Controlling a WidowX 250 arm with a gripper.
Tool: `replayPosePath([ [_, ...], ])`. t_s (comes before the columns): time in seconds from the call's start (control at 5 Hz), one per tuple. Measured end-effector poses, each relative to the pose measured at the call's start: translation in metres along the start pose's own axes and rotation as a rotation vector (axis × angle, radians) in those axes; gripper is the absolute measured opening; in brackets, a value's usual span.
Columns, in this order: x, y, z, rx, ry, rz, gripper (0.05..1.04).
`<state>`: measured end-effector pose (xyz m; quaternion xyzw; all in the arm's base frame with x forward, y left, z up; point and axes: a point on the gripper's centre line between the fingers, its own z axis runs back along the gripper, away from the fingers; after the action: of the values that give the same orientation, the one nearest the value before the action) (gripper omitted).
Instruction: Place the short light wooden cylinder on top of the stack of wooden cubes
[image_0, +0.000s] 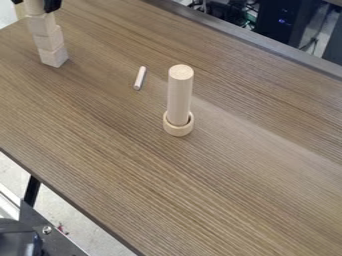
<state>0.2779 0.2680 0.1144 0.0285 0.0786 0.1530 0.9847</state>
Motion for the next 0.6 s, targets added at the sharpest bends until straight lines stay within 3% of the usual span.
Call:
replayPosePath([
  [0.2,-0.002,-0.002,0.002,-0.017,0.013,-0.003,0.999],
  [0.6,0.002,-0.006,0.059,-0.047,-0.126,-0.014,0.999],
])
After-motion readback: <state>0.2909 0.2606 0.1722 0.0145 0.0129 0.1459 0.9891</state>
